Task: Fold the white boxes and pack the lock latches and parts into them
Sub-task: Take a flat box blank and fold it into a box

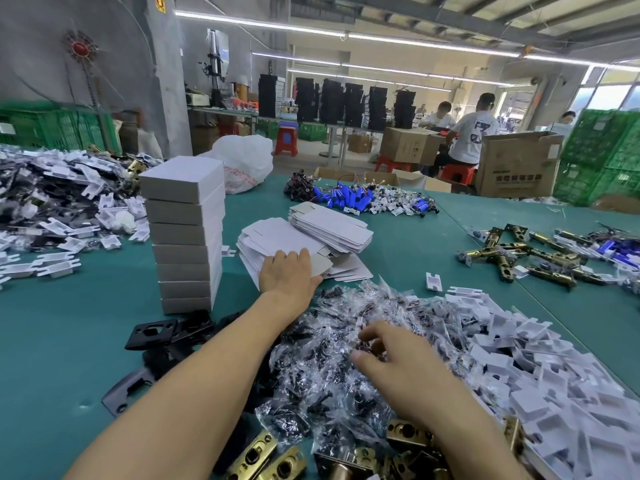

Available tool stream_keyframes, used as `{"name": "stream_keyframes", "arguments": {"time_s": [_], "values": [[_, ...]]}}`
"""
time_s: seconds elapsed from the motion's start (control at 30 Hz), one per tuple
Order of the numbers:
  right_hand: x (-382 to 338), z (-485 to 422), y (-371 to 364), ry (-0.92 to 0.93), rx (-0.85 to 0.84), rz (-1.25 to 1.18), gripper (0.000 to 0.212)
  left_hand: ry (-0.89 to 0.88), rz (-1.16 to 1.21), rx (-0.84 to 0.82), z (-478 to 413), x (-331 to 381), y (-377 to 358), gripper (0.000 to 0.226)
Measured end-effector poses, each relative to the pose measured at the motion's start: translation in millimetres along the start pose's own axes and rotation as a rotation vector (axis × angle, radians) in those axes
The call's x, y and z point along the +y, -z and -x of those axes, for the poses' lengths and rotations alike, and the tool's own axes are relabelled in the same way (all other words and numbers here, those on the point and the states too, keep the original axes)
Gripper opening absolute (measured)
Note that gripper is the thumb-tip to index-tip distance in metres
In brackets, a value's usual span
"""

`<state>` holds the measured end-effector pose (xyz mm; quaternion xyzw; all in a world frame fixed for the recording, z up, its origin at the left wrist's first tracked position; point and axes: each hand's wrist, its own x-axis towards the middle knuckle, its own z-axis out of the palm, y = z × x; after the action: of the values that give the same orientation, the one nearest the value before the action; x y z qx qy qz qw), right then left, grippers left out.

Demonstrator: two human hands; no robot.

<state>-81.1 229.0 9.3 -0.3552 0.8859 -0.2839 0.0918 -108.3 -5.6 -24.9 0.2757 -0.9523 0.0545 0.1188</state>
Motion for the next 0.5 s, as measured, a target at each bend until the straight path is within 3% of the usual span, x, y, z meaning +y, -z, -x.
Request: {"name": "stream_keyframes", "arguments": {"time_s": [0.2, 0.37, 0.5], "values": [[-1, 0, 1, -0.013, -0.009, -0.022, 0.038, -0.085, -0.099, 0.013, 11, 0, 5, 0.051], [-1, 3, 1, -0.006, 0.003, -0.051, 0.038, -0.023, -0.109, -0.064, 18, -5, 2, 0.083], [1, 1, 1, -0.019, 0.002, -0.083, 0.035, 0.011, -0.020, -0.081, 19, -16, 2, 0.080]]}}
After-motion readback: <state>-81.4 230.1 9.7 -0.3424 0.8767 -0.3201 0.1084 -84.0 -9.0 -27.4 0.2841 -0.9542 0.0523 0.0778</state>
